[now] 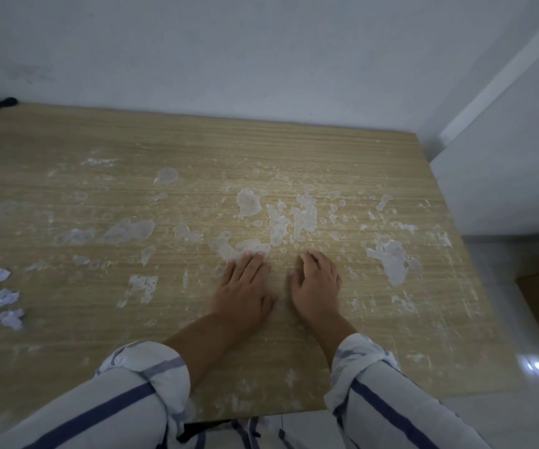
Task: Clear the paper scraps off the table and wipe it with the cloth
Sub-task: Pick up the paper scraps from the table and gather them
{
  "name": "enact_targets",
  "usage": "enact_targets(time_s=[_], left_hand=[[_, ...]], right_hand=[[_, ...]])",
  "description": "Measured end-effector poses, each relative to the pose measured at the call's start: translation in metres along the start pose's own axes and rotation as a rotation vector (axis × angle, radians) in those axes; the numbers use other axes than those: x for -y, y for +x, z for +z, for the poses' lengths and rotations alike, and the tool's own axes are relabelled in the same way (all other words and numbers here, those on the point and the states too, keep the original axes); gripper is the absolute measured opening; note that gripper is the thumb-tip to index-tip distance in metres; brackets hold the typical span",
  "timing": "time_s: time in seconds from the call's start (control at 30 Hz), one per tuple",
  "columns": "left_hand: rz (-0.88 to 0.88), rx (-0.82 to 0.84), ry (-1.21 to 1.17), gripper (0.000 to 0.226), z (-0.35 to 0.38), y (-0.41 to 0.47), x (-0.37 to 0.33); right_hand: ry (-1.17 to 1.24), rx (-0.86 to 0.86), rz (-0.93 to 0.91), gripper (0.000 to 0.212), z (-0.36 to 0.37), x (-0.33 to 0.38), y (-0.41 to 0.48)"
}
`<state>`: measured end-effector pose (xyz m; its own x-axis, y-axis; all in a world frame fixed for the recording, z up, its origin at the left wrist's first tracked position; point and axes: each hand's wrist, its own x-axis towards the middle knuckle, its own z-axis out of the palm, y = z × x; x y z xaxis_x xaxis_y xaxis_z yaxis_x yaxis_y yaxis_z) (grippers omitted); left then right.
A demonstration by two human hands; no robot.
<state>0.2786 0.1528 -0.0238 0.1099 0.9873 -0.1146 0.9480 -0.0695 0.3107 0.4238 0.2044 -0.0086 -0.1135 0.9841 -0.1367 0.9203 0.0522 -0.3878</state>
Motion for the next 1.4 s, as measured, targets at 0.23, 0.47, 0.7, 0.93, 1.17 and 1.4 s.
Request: enact_targets(time_s=[0.23, 0.47, 0.7, 0.93, 1.17, 1.4], left_hand=[[0.024, -0.038, 0.034, 0.056, 0.003, 0.003, 0.001], [0.031, -0.029, -0.038, 0.06, -0.007, 0.016, 0.0], [-0.015, -0.141, -0.058, 0.028, -0.013, 0.041, -0.009], [-0.066, -0.175, -0.035, 0.018, -0.014, 0.05, -0.013], [-0.089, -0.151, -0.091, 0.021, -0.015, 0.045, -0.012], [-0.161, -0.144, -0.202, 0.021, -0.021, 0.043, -0.02]], right_hand=[[-0.041, 0.014, -0.038, 0.042, 0.001, 0.002, -0.002], [-0.027, 0.034, -0.045, 0.042, 0.0, 0.0, -0.002], [-0.005, 0.051, -0.027, 0.039, -0.001, 0.001, 0.0], [-0.029, 0.056, -0.023, 0.04, 0.0, 0.003, 0.001], [0.002, 0.051, -0.076, 0.043, 0.003, 0.011, -0.001], [0.011, 0.009, -0.074, 0.03, 0.001, 0.017, 0.003]])
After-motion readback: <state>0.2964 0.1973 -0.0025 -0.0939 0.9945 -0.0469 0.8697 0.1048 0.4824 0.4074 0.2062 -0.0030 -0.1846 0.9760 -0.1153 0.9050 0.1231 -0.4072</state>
